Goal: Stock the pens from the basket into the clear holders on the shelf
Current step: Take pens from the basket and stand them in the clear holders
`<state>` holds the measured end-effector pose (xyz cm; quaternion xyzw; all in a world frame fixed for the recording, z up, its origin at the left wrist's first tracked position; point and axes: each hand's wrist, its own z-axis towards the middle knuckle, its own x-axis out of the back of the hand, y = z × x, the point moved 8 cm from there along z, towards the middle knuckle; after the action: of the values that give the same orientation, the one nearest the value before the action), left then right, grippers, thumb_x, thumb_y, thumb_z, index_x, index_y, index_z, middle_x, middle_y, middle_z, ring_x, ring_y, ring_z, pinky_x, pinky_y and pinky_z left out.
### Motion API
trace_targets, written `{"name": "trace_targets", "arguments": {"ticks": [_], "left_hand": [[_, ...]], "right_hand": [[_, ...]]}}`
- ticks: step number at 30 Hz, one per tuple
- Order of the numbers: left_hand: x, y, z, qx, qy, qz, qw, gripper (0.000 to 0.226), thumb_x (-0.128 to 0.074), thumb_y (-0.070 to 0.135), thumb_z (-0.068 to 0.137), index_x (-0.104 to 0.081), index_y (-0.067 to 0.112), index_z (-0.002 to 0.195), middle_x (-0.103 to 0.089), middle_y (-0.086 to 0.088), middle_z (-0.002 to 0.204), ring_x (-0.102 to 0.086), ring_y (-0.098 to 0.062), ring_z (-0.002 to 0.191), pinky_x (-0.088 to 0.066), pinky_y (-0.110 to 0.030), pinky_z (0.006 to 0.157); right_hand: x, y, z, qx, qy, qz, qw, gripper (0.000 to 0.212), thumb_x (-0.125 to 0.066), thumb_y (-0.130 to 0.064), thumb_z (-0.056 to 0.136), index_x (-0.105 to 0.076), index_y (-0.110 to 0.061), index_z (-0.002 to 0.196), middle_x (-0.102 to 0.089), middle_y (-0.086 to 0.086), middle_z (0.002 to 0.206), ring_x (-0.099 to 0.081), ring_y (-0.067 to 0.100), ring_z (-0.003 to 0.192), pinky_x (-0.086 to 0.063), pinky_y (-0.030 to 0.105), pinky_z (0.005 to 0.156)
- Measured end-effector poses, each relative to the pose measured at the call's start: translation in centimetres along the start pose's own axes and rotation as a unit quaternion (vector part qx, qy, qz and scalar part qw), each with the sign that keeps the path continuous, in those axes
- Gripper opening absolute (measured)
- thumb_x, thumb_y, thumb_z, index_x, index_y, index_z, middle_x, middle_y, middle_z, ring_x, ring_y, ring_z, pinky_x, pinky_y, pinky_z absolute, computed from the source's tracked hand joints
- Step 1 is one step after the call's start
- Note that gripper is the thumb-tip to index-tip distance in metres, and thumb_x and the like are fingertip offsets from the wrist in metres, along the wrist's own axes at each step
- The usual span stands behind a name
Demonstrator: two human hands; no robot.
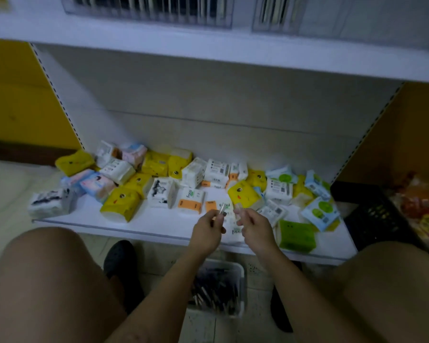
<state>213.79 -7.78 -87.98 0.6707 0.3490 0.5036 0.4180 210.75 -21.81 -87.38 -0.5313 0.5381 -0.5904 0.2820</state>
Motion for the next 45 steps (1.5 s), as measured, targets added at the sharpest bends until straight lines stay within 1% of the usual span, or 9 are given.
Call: {"name": "trace_targets", "arguments": {"ticks": [4, 8, 12, 16, 18, 22, 26, 31, 45], "left_hand": [[1.2, 4.7, 0.6, -0.034, 0.007, -0.039, 0.999, 0.022, -0.046, 0.022, 0.1, -0.062, 0.009, 0.096, -0.062, -0.001, 0.076, -0.052, -0.011, 0.06, -0.045, -0.031, 0.063], [2.5, 9.8, 0.4, -0.076, 0.015, -0.08, 0.994, 0.016, -0.056, 0.023, 0.095, -0.067, 0.012, 0.091, -0.061, 0.003, 0.072, -0.053, -0.01, 0.063, -0.044, -0.029, 0.064], [4.2, 14.2, -0.5, -0.125, 0.043, -0.077, 0.988, 0.023, -0.05, 0.025, 0.099, -0.068, 0.012, 0.096, -0.064, 0.004, 0.073, -0.057, -0.007, 0.064, -0.044, -0.023, 0.059], [4.8, 18.2, -1.3, -0.135, 0.005, -0.146, 0.98, 0.01, -0.059, 0.008, 0.094, -0.061, 0.0, 0.098, -0.061, -0.007, 0.078, -0.065, -0.013, 0.067, -0.053, -0.024, 0.058], [5.5, 20.7, -1.9, -0.158, -0.003, -0.157, 0.975, 0.012, -0.059, 0.002, 0.092, -0.058, -0.003, 0.103, -0.062, -0.009, 0.081, -0.068, -0.019, 0.072, -0.056, -0.033, 0.065], [7.0, 25.8, -3.6, -0.225, -0.009, -0.147, 0.963, 0.034, -0.059, -0.006, 0.089, -0.061, 0.01, 0.118, -0.064, -0.012, 0.09, -0.07, -0.026, 0.076, -0.059, -0.043, 0.073], [8.5, 30.3, -5.2, -0.286, 0.005, -0.09, 0.954, 0.037, -0.068, 0.001, 0.084, -0.065, 0.019, 0.116, -0.068, -0.016, 0.096, -0.071, -0.029, 0.081, -0.06, -0.043, 0.073], [10.2, 35.3, -6.3, -0.335, 0.044, -0.058, 0.939, 0.025, -0.067, 0.013, 0.088, -0.069, 0.022, 0.111, -0.074, -0.003, 0.084, -0.072, -0.017, 0.076, -0.061, -0.036, 0.072], [13.7, 47.9, -2.8, -0.442, 0.146, 0.02, 0.885, 0.025, -0.077, 0.025, 0.078, -0.068, 0.022, 0.1, -0.069, 0.004, 0.095, -0.069, -0.01, 0.077, -0.059, -0.035, 0.078]], "right_hand": [[1.3, -3.8, -0.4, 0.012, 0.006, 0.09, 0.996, 0.023, -0.049, -0.029, 0.101, -0.069, -0.019, 0.105, -0.062, -0.001, 0.083, -0.05, 0.009, 0.062, -0.045, 0.022, 0.054], [3.1, -7.7, -0.8, 0.057, 0.011, 0.125, 0.99, 0.018, -0.058, -0.029, 0.096, -0.071, -0.016, 0.098, -0.069, 0.006, 0.09, -0.065, 0.015, 0.08, -0.054, 0.025, 0.067], [6.0, -12.1, -1.4, 0.131, 0.064, 0.102, 0.984, 0.015, -0.063, -0.027, 0.093, -0.073, -0.017, 0.088, -0.07, -0.003, 0.076, -0.063, 0.009, 0.072, -0.05, 0.027, 0.068], [8.7, -16.3, -2.4, 0.186, 0.084, 0.083, 0.976, 0.002, -0.066, -0.02, 0.09, -0.068, -0.019, 0.089, -0.069, -0.003, 0.083, -0.066, 0.012, 0.08, -0.053, 0.03, 0.077], [9.8, -18.5, -3.0, 0.22, 0.082, 0.083, 0.968, 0.014, -0.067, -0.012, 0.089, -0.063, -0.023, 0.098, -0.067, -0.001, 0.085, -0.067, 0.019, 0.085, -0.055, 0.037, 0.081], [12.1, -22.8, -4.6, 0.288, 0.077, 0.073, 0.952, 0.039, -0.065, -0.008, 0.09, -0.056, -0.035, 0.117, -0.067, 0.006, 0.08, -0.069, 0.018, 0.078, -0.056, 0.035, 0.074], [14.3, -26.6, -5.8, 0.327, 0.083, 0.04, 0.94, 0.035, -0.066, -0.008, 0.089, -0.063, -0.037, 0.107, -0.063, 0.003, 0.094, -0.07, 0.021, 0.08, -0.058, 0.048, 0.076], [17.2, -31.3, -6.7, 0.355, 0.1, 0.051, 0.928, 0.032, -0.067, -0.009, 0.088, -0.064, -0.029, 0.113, -0.067, 0.0, 0.097, -0.072, 0.015, 0.074, -0.06, 0.038, 0.07], [21.3, -41.8, -2.8, 0.425, 0.101, 0.103, 0.894, 0.028, -0.071, -0.009, 0.085, -0.063, -0.025, 0.107, -0.064, 0.006, 0.094, -0.069, 0.023, 0.087, -0.061, 0.035, 0.071]]}}
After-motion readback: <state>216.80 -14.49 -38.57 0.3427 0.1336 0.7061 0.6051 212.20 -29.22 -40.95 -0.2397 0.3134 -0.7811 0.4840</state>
